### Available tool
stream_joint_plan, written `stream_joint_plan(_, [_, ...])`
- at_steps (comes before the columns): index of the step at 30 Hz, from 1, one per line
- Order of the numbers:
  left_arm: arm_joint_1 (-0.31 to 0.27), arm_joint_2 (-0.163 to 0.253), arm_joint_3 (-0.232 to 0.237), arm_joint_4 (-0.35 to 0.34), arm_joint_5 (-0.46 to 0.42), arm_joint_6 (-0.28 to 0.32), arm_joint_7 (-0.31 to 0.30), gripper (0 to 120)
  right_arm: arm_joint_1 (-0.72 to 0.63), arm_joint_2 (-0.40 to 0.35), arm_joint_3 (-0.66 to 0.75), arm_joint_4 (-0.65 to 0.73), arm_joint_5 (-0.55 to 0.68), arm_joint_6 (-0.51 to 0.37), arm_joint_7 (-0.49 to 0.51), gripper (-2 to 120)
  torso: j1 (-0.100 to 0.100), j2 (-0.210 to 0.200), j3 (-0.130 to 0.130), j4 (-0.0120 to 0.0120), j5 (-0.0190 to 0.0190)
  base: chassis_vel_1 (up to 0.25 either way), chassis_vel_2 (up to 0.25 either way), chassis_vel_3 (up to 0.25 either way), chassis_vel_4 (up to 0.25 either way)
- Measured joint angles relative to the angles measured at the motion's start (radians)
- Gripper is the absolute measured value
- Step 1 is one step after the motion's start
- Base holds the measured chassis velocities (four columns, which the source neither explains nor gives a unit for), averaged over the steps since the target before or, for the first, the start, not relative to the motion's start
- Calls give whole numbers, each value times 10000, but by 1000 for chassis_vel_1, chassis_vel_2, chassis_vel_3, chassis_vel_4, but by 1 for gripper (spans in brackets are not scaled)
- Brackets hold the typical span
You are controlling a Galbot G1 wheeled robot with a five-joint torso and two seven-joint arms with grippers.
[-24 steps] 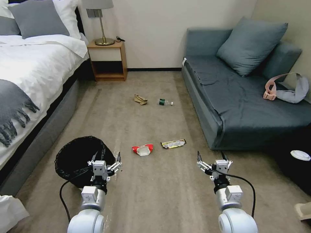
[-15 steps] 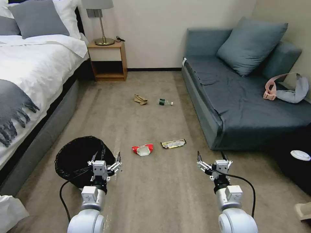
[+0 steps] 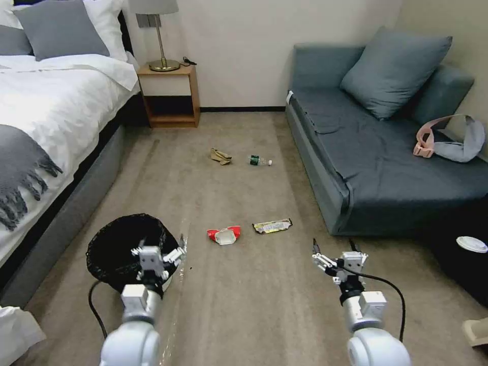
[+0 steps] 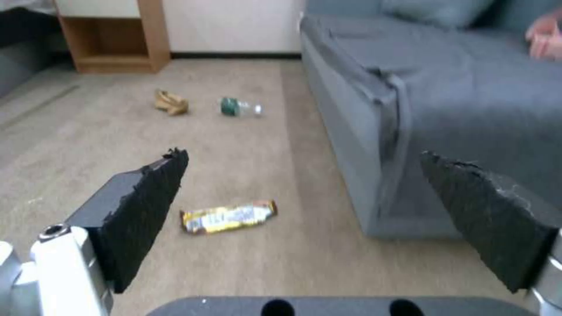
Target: Pick up the trash bin, then pick up the garbage on the floor and place it into the trash bin.
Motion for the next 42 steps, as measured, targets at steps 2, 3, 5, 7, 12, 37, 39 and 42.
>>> stream_joint_plan(2, [-109,186,25,-116,-268,257,-263,100,-57,-142,8,97,225,-145,104,100,0,0,0,1,0,0,0,0,0])
stream_joint_plan(3, [-305,517,65,-310,-747,710,-730,100,-194,-451,28,298,713,-455,325,100,0,0,0,1,0,0,0,0,0])
stream_joint_plan(5, [-631,1080,136,-657,-1560,1478,-1525,100,-403,-931,57,617,1483,-950,684,100,0,0,0,1,0,0,0,0,0])
stream_joint_plan(7, [-792,1362,170,-826,-1963,1868,-1920,100,-511,-1173,74,777,1875,-1197,861,100,0,0,0,1,0,0,0,0,0])
stream_joint_plan(12, [-1363,2335,-21,-1461,-2899,3027,-2682,100,-922,-2094,129,1377,3340,-2131,1534,100,0,1,-1,0,9,0,0,0,0])
stream_joint_plan(37, [-1402,3649,-935,-427,-5133,5027,-4510,98,353,-4429,-3,470,4238,-2148,1091,100,0,0,0,-1,-4,0,0,0,0])
stream_joint_plan(39, [-1580,3916,-1036,-176,-5741,5341,-4963,98,389,-4397,-57,363,4160,-2082,1036,100,0,0,0,-1,3,0,0,0,0])
stream_joint_plan(42, [-1759,4118,-1088,164,-6039,5521,-5207,98,406,-4351,-104,288,4089,-2036,985,100,0,0,1,0,-2,0,0,0,0])
